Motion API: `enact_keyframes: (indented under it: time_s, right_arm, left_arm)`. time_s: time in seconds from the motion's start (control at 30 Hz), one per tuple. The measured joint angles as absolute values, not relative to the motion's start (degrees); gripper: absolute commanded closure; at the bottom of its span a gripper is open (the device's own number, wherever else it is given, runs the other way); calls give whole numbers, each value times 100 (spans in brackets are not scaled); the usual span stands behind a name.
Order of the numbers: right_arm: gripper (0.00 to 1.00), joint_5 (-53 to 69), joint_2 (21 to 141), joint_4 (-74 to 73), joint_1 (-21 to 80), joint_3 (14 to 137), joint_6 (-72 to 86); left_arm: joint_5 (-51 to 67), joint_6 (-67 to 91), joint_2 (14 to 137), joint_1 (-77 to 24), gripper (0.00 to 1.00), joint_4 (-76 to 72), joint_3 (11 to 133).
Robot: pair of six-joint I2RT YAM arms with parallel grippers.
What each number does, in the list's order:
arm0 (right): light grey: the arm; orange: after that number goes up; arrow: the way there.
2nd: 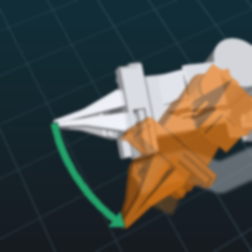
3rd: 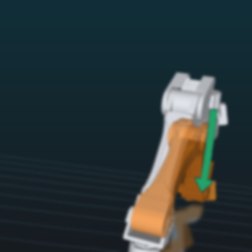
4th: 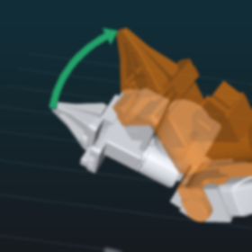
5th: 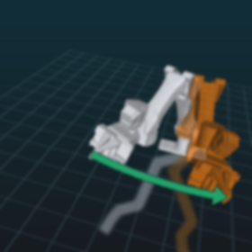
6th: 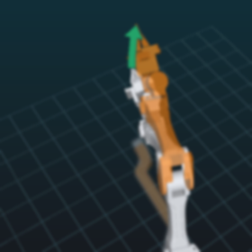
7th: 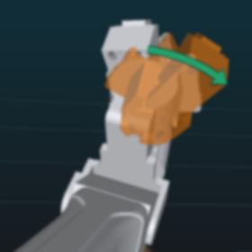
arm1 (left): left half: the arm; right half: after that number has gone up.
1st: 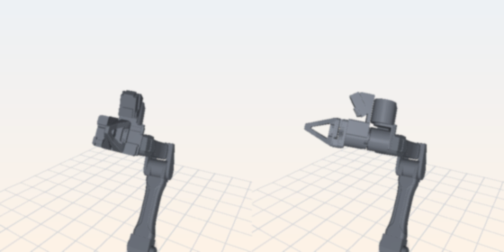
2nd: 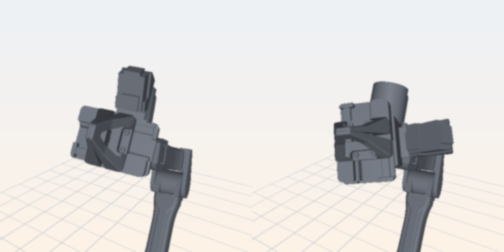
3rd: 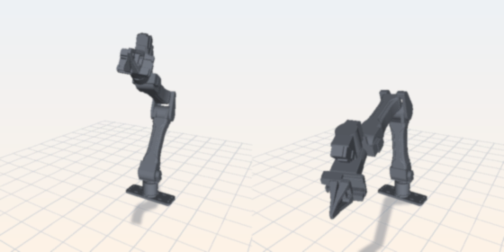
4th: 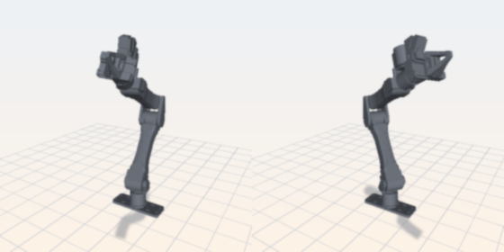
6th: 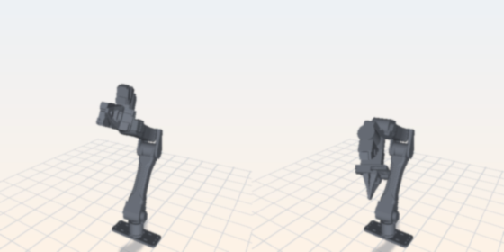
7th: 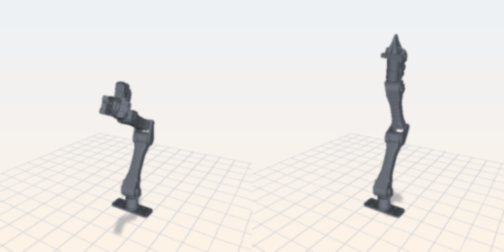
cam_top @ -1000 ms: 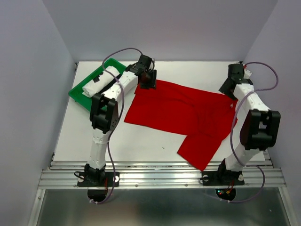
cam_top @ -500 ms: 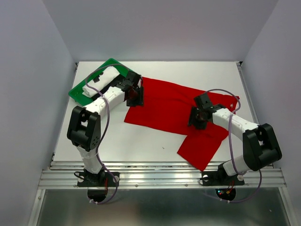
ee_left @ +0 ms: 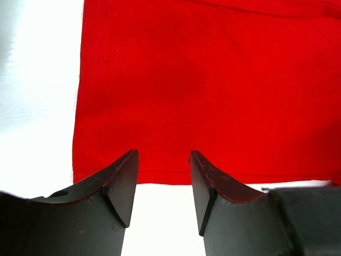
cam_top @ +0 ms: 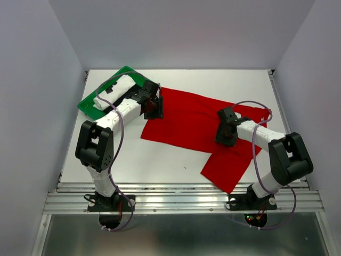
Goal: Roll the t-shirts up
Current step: Fold the T-shirt at the center of the board.
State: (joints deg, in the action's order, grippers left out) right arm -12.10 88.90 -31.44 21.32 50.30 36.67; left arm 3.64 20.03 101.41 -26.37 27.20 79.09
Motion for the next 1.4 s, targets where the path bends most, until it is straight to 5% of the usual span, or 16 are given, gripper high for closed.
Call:
enact_keyframes:
  time_s: [0.67, 1.23, 1.4]
  right_arm:
    - [48, -2659, 8772, -3465, 2060, 5140, 3769]
    - [99, -3020, 9161, -3538, 1852, 5450, 3597]
    - [99, -3011, 9122, -3542, 1817, 5450, 3529]
  left_arm:
    - [423, 2001, 10141, -2657, 46, 2655, 7909]
    - [440, 1999, 10141, -2703, 46, 2655, 7909]
    - [445, 1994, 10141, -2705, 46, 2657, 7909]
